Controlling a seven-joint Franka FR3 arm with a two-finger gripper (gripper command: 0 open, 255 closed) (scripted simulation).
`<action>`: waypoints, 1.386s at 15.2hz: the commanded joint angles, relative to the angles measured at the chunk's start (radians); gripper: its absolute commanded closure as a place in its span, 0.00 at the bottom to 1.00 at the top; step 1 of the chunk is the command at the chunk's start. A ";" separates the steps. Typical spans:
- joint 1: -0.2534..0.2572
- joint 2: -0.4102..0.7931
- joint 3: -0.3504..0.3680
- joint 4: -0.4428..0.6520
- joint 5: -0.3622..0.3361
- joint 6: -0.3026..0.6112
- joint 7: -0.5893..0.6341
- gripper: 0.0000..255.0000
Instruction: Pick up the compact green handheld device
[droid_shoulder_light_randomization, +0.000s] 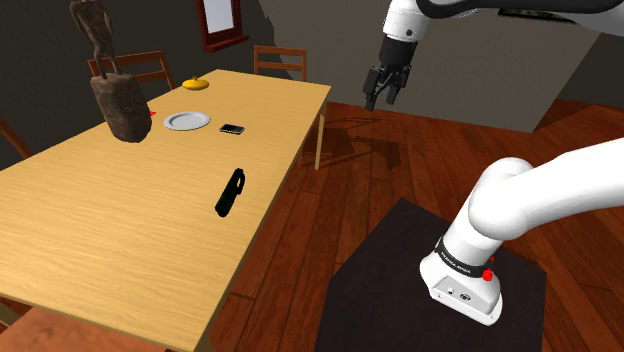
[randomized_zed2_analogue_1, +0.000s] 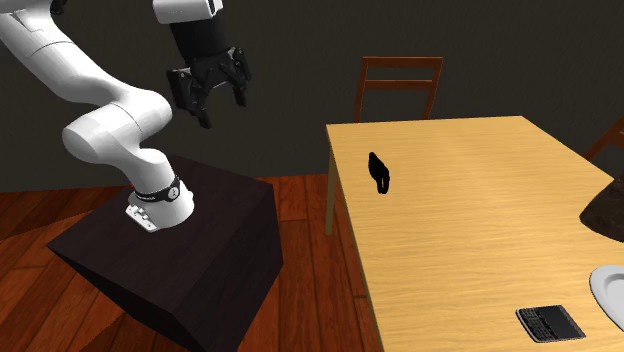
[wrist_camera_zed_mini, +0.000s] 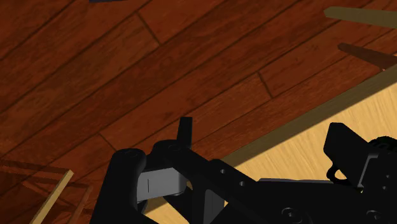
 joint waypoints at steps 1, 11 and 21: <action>0.000 0.000 0.000 0.000 0.000 0.000 0.000 0.00; 0.002 0.175 0.226 -0.027 0.124 0.190 0.409 0.00; -0.026 0.510 0.422 0.117 0.118 0.374 0.827 0.00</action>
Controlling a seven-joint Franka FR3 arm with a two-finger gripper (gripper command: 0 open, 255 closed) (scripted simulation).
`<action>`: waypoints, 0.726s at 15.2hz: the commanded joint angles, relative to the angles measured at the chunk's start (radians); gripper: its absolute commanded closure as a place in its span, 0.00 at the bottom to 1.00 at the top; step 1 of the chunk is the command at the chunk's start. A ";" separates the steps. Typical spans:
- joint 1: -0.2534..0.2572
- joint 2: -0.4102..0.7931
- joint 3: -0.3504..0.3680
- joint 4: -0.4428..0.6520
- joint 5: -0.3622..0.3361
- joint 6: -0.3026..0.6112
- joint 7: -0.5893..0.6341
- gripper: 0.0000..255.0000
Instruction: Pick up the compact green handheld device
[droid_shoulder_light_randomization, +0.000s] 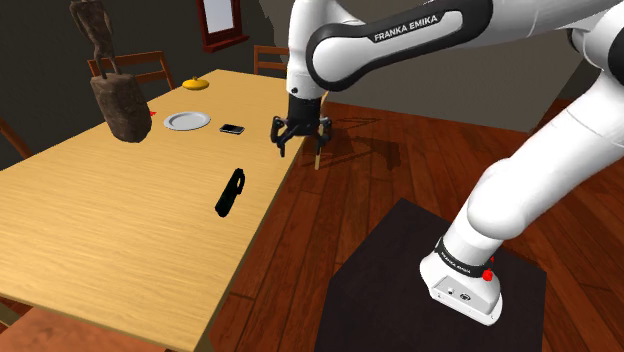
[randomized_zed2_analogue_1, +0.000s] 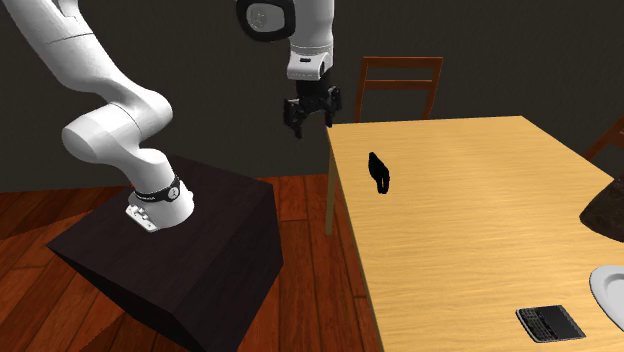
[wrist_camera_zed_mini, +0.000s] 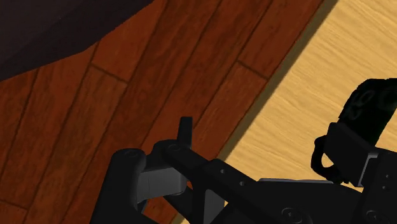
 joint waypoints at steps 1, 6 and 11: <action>-0.004 0.078 0.036 0.032 -0.018 0.043 0.095 0.00; 0.001 0.292 0.087 0.170 -0.108 0.098 0.322 0.00; 0.049 0.513 0.083 0.346 -0.214 0.116 0.532 0.00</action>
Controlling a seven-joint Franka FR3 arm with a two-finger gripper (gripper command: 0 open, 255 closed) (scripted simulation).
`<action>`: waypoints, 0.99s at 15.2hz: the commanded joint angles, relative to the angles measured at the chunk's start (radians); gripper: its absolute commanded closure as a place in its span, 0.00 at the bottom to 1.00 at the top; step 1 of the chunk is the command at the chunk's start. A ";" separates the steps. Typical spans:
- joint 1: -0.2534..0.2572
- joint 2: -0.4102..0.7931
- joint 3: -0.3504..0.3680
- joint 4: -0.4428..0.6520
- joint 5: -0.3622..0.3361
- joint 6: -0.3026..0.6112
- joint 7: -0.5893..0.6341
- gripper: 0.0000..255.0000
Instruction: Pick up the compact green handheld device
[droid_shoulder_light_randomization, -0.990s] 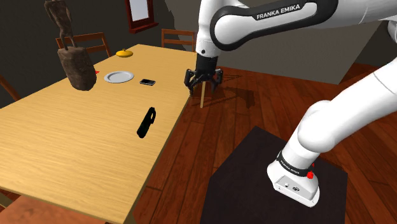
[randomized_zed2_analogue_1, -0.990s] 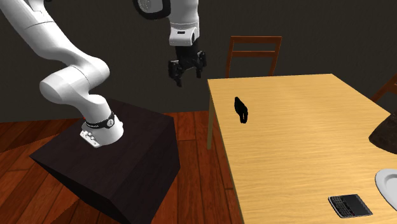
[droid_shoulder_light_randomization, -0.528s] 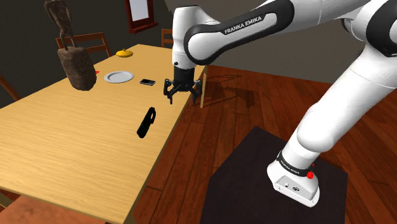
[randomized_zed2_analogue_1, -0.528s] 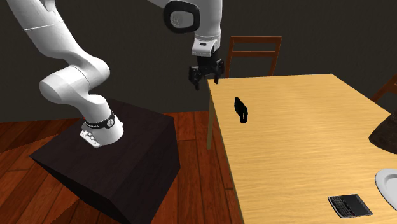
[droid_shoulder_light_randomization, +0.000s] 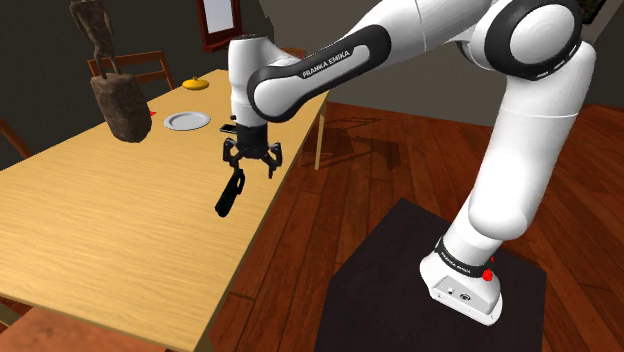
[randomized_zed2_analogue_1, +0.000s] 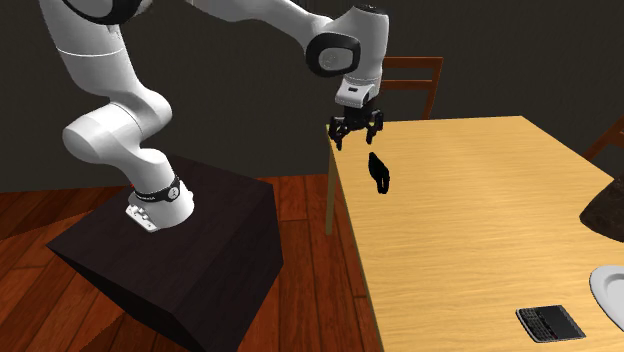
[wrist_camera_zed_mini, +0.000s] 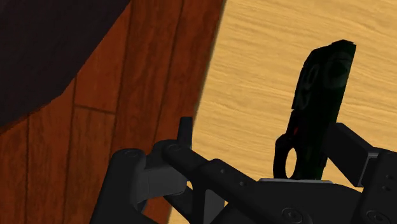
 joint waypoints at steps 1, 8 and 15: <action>0.026 0.091 -0.009 0.081 -0.041 0.000 0.082 0.00; 0.114 0.335 -0.066 0.329 -0.113 -0.019 0.251 0.00; 0.120 0.377 -0.077 0.302 -0.131 0.048 0.259 0.00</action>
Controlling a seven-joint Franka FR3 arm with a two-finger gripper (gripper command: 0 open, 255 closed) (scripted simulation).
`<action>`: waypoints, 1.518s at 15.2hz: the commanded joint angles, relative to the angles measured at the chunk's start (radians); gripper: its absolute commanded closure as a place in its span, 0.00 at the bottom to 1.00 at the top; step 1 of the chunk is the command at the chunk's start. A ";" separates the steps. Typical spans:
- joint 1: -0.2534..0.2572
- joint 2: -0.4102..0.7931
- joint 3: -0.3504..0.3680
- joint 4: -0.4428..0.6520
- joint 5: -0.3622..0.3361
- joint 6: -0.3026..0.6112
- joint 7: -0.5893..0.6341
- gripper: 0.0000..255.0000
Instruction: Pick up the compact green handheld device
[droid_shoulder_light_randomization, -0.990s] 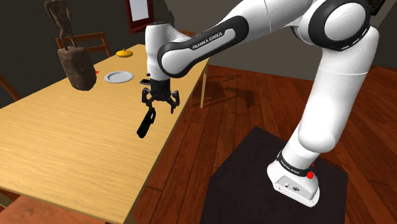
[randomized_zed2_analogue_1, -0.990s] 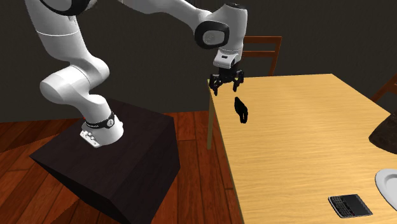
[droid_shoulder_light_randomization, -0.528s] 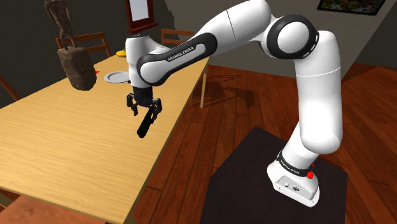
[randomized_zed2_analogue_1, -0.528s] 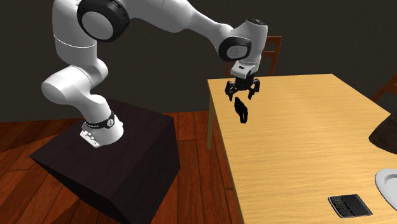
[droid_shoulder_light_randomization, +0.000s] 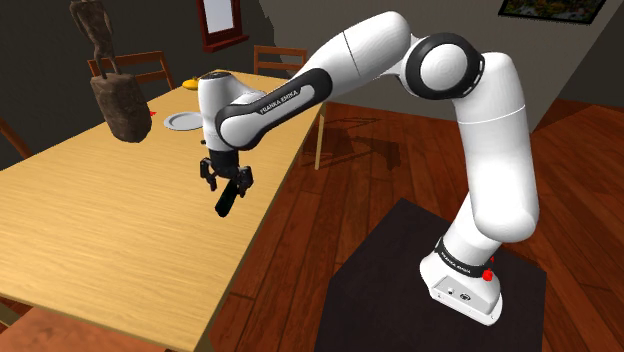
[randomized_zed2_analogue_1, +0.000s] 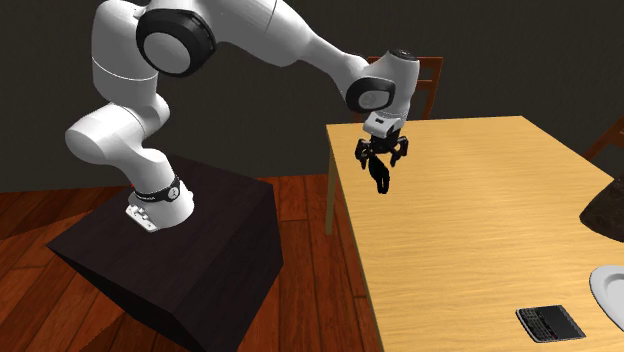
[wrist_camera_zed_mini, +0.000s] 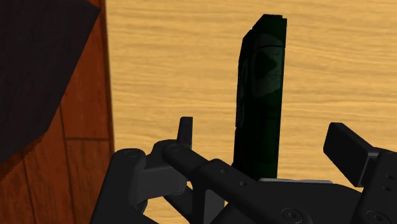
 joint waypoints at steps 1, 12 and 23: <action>0.001 0.004 -0.001 -0.006 -0.002 0.010 0.002 0.00; 0.000 -0.003 0.001 -0.002 0.001 0.000 0.001 1.00; -0.009 -0.067 0.018 0.053 0.029 -0.116 -0.011 1.00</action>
